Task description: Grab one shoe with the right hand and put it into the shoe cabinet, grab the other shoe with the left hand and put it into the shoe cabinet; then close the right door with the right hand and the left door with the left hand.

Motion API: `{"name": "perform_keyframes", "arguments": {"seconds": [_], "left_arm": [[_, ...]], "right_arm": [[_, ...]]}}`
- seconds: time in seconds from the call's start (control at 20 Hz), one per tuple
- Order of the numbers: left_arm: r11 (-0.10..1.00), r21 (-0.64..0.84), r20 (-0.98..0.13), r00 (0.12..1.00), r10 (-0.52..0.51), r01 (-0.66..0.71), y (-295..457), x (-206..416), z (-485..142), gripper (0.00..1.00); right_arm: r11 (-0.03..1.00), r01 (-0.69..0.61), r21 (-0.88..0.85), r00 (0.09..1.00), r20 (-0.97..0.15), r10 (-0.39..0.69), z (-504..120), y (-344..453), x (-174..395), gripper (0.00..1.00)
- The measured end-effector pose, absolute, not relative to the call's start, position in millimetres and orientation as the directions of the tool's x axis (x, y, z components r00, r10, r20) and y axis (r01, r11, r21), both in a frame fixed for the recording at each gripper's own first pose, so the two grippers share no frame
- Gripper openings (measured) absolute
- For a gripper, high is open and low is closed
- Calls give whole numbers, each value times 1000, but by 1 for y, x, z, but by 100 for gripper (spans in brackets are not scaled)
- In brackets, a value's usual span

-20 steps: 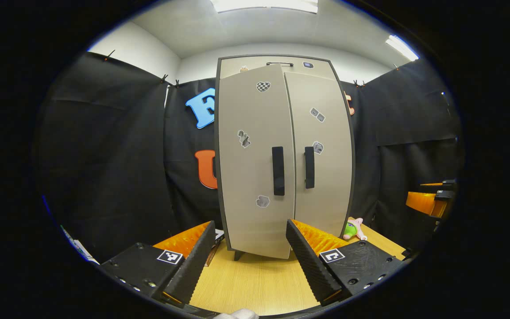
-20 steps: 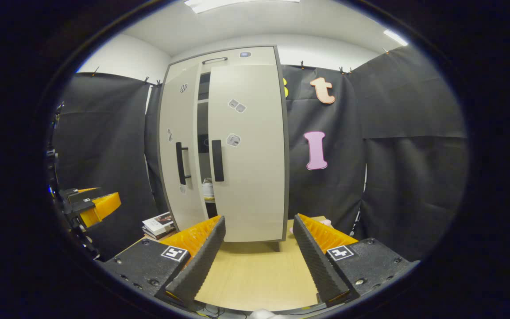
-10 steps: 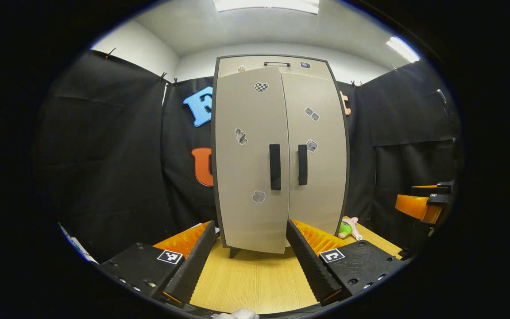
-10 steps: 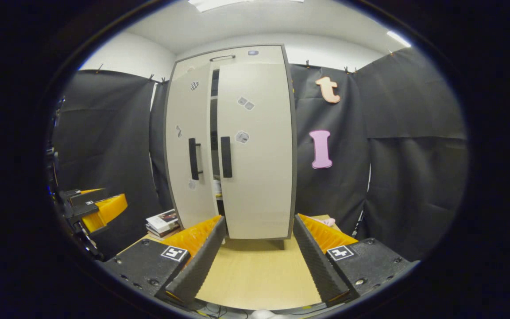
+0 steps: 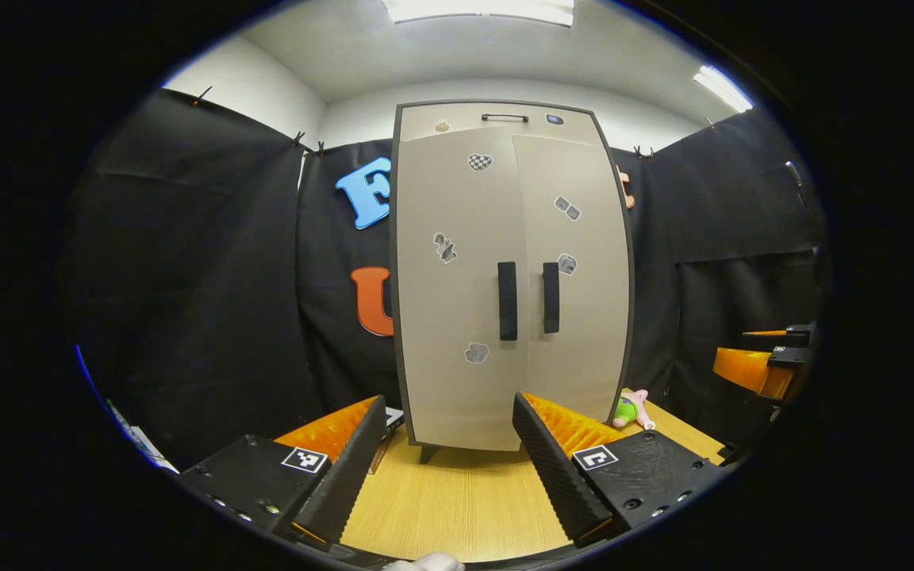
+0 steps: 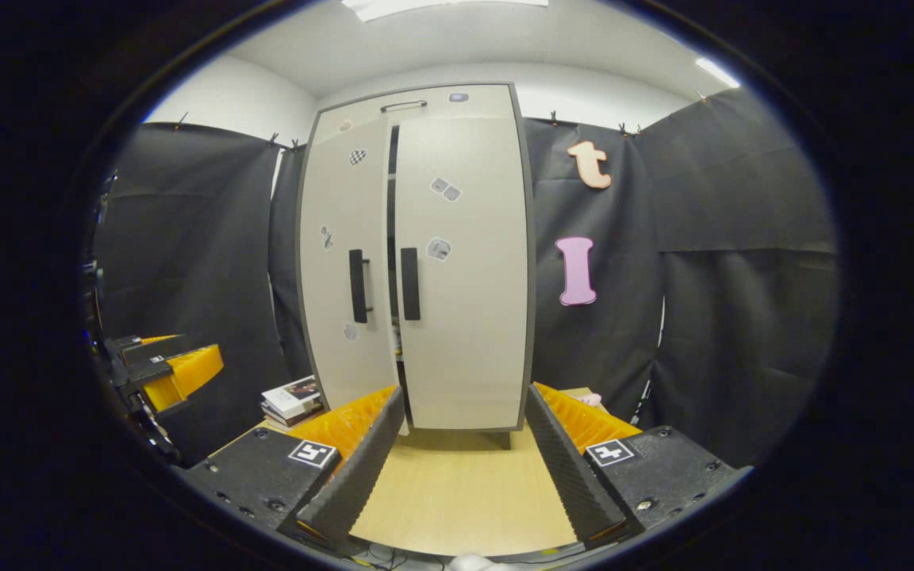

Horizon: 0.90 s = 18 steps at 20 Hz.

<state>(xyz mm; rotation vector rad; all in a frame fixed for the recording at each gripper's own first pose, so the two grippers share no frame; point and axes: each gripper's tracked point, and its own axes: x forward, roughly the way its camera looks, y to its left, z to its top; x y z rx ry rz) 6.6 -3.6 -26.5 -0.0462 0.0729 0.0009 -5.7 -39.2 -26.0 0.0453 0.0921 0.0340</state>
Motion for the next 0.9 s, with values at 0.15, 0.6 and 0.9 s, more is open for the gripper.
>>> {"name": "perform_keyframes", "arguments": {"seconds": [0.15,0.6,0.9], "left_arm": [[999,-51,-65,998,-1,-3,-2,7,-24,96],[999,-40,-61,998,-21,19,-2,4,-23,96],[999,-45,-55,998,-29,27,2,2,-22,96]], "right_arm": [[999,-32,41,995,-91,36,-26,-38,-7,96],[999,-24,36,996,-89,27,-26,-35,-15,99],[999,-9,35,997,-78,12,-24,-31,-21,99]]}}
